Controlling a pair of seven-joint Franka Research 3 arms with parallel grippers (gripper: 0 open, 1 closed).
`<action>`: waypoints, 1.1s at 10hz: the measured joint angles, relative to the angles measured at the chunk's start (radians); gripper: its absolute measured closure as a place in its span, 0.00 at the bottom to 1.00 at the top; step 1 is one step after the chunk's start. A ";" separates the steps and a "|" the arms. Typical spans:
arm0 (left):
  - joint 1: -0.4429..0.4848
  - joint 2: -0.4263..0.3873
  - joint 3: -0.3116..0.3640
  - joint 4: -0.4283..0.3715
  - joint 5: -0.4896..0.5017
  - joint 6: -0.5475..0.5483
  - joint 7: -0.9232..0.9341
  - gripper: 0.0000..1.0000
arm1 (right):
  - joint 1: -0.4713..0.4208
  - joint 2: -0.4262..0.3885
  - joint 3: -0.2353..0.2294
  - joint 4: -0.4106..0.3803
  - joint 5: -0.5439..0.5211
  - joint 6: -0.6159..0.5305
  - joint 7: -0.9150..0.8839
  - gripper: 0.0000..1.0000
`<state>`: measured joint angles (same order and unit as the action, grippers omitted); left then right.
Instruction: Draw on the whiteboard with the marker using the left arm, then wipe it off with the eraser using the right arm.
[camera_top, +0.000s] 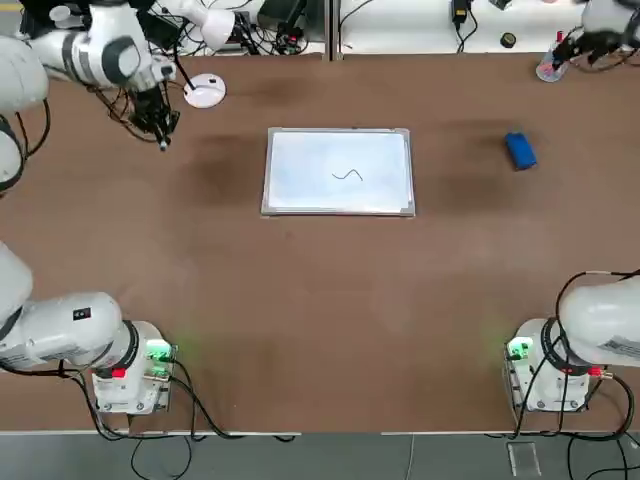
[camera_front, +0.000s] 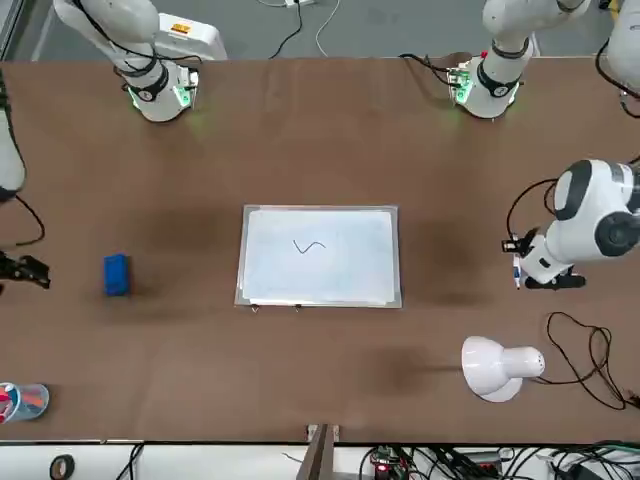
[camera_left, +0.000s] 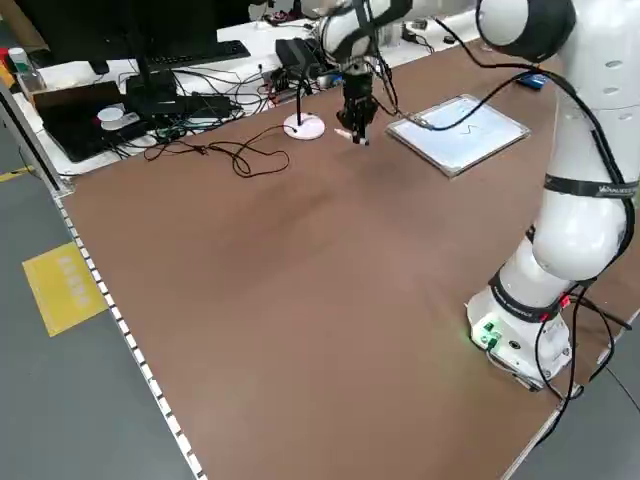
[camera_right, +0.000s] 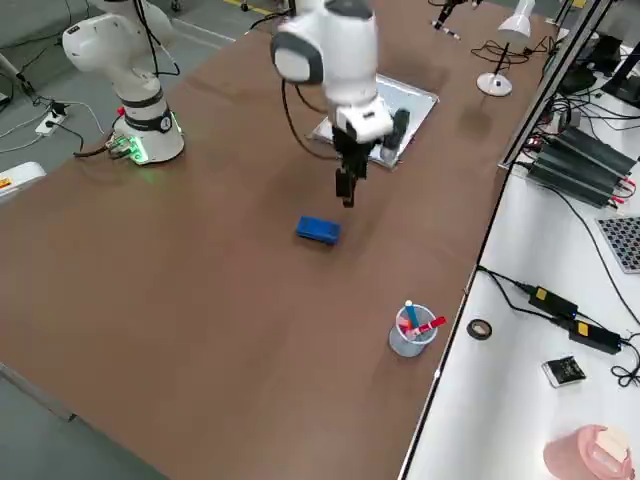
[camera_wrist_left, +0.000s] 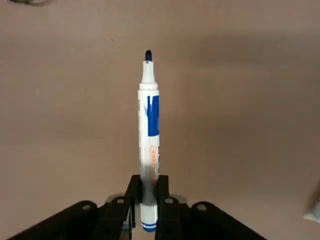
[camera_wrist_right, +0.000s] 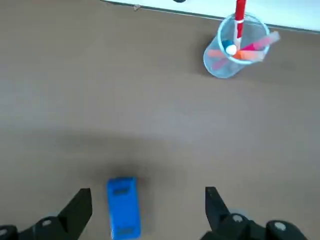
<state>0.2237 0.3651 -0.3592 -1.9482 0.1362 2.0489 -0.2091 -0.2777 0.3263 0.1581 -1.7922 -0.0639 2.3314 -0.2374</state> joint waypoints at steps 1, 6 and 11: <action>0.000 -0.011 0.001 -0.053 0.000 0.056 0.014 0.82 | 0.000 0.021 0.004 -0.041 -0.002 0.075 -0.004 0.00; -0.001 -0.025 0.010 -0.228 0.000 0.285 0.072 0.82 | 0.021 0.046 0.018 -0.209 -0.005 0.256 -0.008 0.00; -0.001 0.013 0.046 -0.278 0.032 0.384 0.080 0.82 | 0.013 0.047 0.013 -0.406 -0.006 0.452 -0.040 0.00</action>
<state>0.2224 0.3786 -0.3136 -2.2265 0.1678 2.4333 -0.1295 -0.2651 0.3732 0.1710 -2.1985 -0.0696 2.7831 -0.2769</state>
